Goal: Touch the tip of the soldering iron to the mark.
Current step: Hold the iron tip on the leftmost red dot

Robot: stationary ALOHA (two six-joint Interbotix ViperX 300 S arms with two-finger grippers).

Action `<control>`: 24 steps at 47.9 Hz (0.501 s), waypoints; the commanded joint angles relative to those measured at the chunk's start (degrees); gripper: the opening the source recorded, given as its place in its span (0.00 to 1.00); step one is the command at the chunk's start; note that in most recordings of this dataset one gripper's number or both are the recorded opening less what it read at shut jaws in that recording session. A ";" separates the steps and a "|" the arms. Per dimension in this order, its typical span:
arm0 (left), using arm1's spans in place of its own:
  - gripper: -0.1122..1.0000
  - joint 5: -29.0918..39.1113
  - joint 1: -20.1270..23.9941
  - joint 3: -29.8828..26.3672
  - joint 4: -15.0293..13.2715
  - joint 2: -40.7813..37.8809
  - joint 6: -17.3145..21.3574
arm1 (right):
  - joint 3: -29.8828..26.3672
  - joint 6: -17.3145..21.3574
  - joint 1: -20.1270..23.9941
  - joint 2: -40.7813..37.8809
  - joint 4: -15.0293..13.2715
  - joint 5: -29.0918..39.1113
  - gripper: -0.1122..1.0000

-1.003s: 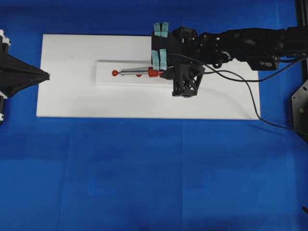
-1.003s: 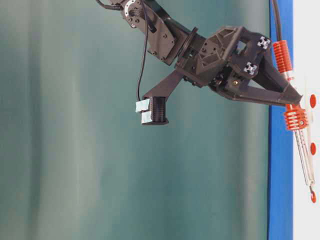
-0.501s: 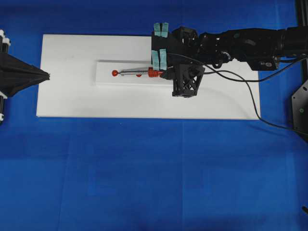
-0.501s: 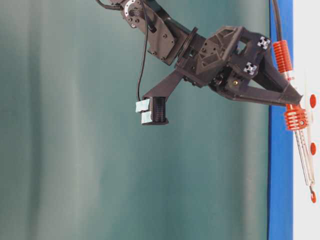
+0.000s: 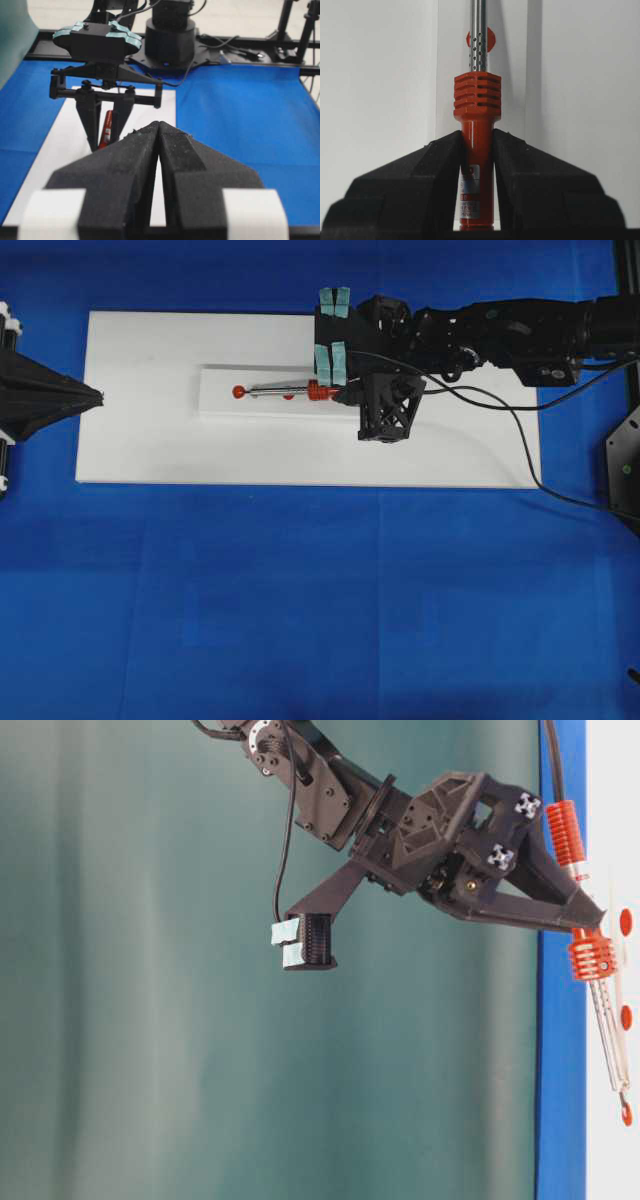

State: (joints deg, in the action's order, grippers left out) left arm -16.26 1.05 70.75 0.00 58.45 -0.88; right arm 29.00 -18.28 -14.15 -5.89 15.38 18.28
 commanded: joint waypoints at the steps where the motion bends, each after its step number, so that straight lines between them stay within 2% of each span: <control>1: 0.10 -0.35 0.09 -0.53 0.09 -0.26 0.00 | -1.41 0.09 0.00 0.79 -0.09 -0.18 0.16; 24: 0.10 -0.35 0.09 -0.53 0.09 -0.26 0.00 | -1.85 0.18 0.00 1.41 -0.09 0.44 0.16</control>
State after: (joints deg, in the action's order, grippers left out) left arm -16.26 1.05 70.75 0.00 58.45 -0.88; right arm 28.56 -18.19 -14.06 -5.89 15.56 18.46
